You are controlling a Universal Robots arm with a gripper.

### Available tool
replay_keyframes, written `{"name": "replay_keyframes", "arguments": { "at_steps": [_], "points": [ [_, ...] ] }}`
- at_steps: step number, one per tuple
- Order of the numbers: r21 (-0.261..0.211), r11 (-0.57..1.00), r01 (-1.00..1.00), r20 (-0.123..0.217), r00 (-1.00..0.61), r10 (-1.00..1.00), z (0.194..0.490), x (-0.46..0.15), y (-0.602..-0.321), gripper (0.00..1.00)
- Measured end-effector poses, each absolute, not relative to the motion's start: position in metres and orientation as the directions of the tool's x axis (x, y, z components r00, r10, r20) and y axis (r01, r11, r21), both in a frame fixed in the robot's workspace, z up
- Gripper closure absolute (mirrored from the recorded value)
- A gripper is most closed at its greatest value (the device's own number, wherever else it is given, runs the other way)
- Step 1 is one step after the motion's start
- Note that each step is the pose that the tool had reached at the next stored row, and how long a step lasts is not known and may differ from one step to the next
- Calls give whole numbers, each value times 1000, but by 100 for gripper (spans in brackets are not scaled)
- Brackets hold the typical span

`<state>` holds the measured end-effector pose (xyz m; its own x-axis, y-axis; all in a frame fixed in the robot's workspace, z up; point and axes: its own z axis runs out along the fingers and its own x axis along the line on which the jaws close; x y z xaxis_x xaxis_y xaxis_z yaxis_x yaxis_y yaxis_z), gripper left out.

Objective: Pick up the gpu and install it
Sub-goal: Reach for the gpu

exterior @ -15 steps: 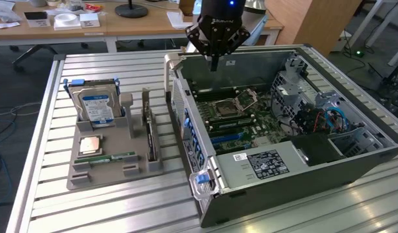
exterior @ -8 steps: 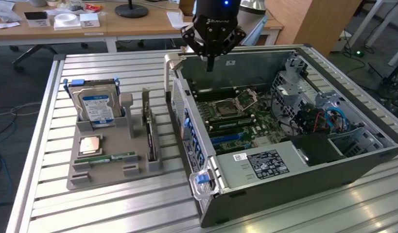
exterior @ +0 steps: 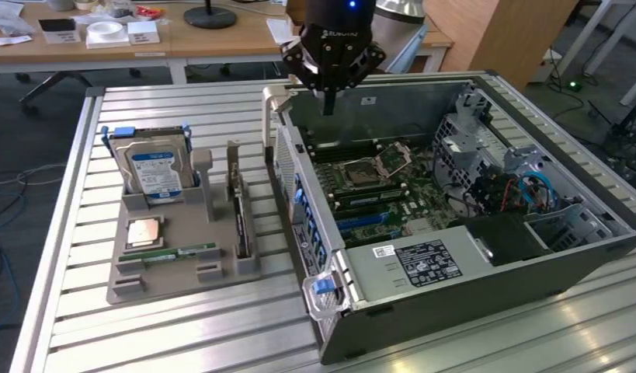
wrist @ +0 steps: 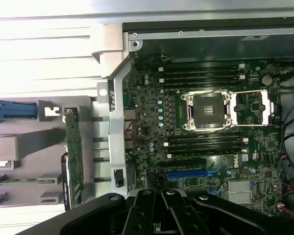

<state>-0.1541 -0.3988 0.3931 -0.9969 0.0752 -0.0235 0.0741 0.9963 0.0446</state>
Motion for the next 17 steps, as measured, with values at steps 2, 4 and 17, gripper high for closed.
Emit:
{"name": "replay_keyframes", "arguments": {
  "at_steps": [2,4,17],
  "points": [
    [45,996,74,-24,-997,75,393,-157,-399,89],
    [45,996,74,-24,-997,75,393,-159,-399,89],
    [45,996,74,-24,-997,75,393,-176,-399,89]
  ]
}}
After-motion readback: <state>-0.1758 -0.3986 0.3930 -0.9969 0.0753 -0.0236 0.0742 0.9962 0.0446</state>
